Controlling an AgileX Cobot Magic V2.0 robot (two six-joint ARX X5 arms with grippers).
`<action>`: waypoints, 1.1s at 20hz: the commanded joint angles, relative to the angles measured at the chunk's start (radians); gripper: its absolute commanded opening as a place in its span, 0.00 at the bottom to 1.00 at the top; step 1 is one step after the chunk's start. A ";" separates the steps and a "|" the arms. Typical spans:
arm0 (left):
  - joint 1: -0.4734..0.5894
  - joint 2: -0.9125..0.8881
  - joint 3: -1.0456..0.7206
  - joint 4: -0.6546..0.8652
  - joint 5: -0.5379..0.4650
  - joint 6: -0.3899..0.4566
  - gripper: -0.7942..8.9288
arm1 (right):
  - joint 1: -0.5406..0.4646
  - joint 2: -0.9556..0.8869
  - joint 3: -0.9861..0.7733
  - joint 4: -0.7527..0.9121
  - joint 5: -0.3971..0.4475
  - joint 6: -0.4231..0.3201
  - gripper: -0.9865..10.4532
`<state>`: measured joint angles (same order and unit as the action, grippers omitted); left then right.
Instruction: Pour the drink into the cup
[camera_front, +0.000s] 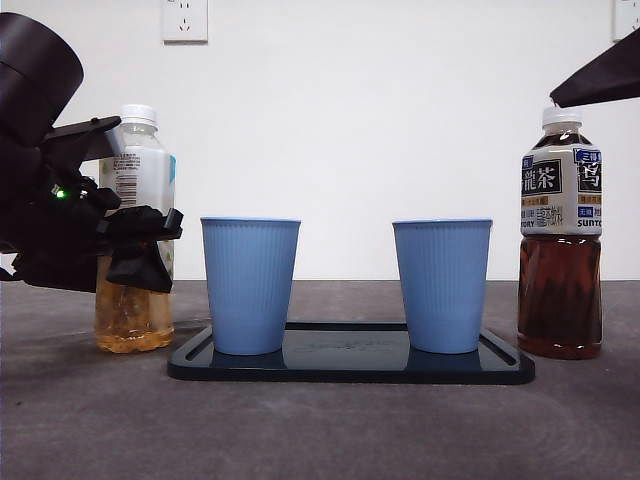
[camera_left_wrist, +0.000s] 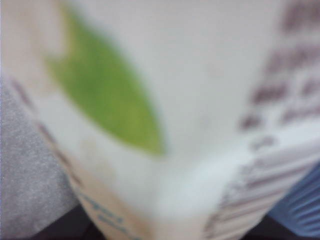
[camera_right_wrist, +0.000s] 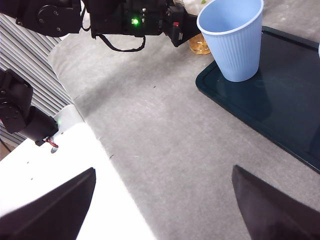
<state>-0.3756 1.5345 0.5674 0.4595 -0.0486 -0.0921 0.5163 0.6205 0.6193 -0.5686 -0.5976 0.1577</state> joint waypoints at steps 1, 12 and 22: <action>-0.003 0.016 0.013 -0.024 0.001 0.009 0.39 | 0.007 0.005 0.017 0.005 0.003 0.006 0.46; -0.003 -0.071 0.013 -0.184 0.001 0.010 0.57 | 0.007 0.005 0.017 0.006 0.003 -0.002 0.46; -0.005 -0.362 0.013 -0.492 0.001 -0.004 0.60 | 0.007 0.005 0.017 0.006 0.072 -0.008 0.46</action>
<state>-0.3756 1.1721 0.5766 -0.0349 -0.0494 -0.0917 0.5163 0.6205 0.6193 -0.5686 -0.5262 0.1558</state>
